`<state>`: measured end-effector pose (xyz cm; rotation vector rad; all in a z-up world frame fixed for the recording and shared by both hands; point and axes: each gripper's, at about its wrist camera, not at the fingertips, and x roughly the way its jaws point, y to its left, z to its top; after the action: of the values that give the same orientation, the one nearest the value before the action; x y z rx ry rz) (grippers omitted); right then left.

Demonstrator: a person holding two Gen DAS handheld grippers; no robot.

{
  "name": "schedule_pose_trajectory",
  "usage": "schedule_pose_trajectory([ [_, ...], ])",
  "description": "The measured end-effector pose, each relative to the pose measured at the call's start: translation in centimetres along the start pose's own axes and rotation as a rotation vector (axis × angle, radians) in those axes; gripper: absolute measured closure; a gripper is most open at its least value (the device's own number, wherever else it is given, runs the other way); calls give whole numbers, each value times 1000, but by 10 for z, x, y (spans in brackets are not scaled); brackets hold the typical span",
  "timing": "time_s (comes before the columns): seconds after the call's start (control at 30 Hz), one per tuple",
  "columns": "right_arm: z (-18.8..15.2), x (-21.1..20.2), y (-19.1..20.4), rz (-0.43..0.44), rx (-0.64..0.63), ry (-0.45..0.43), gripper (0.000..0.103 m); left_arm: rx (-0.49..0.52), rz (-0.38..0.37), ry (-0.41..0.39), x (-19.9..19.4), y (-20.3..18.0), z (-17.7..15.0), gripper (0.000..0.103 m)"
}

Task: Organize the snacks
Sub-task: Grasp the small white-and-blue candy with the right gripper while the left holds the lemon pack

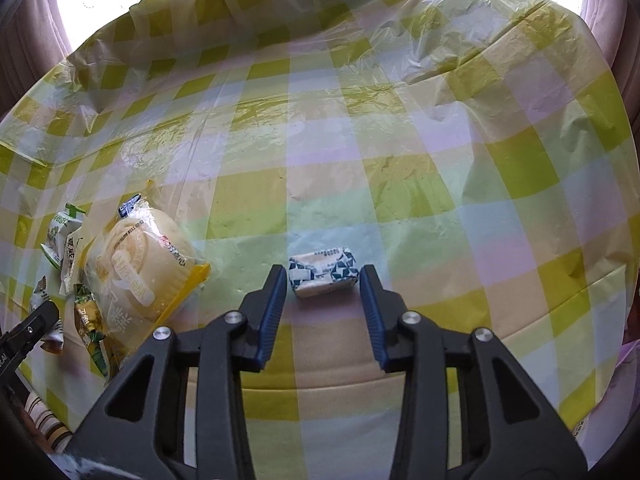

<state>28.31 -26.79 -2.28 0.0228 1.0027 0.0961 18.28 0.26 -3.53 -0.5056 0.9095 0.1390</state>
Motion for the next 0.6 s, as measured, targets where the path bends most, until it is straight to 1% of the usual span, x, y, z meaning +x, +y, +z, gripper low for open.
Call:
schedule_pose_trajectory([
  [0.2, 0, 2, 1, 3, -17, -11, 65, 2, -3, -4, -1, 0, -1, 64],
  [0.33, -3, -2, 0, 13, -11, -10, 65, 5, -2, -21, -4, -1, -1, 64],
  [0.4, -4, -2, 0, 13, -14, 5, 65, 11, -1, -30, -6, -3, -1, 64],
  [0.47, -5, -1, 4, -5, -45, 26, 65, 17, 3, -34, -7, -4, -1, 64],
  [0.6, -6, -1, 5, -10, -59, 30, 65, 20, 8, -44, -9, -6, -1, 64],
])
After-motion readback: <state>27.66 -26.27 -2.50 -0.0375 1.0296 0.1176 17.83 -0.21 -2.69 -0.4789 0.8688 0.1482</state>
